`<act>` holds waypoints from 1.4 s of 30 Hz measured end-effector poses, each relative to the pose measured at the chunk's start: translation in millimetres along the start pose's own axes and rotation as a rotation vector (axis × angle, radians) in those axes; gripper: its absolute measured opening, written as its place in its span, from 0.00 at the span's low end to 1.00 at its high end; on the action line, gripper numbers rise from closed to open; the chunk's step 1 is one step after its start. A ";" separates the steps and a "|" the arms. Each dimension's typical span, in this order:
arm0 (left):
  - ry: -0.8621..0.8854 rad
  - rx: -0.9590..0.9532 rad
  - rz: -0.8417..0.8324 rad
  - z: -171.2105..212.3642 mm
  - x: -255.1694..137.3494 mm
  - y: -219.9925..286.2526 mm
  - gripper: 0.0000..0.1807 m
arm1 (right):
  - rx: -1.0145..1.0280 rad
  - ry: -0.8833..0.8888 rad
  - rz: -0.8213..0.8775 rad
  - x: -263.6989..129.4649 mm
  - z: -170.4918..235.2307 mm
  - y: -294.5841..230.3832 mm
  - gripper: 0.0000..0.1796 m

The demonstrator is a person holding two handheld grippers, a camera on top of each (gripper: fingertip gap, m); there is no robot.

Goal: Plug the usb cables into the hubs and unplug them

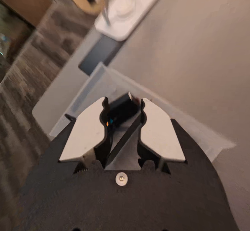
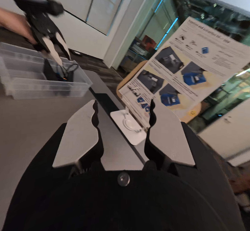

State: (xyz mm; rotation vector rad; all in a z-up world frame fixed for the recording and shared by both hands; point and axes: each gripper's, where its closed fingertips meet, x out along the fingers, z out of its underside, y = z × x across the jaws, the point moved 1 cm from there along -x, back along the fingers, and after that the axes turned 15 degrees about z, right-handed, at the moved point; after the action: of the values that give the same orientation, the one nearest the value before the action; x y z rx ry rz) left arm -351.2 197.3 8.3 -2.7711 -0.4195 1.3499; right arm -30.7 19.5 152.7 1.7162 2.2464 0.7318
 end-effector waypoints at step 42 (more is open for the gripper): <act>0.339 -0.067 0.021 -82.7 -83.3 -78.3 0.16 | 0.157 -0.115 -0.212 43.2 62.9 -10.4 0.32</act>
State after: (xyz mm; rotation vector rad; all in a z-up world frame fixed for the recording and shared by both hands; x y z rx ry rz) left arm -353.6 259.0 135.2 -2.9859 -0.4242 0.8556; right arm -23.1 74.3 99.1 1.5085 2.4108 0.4103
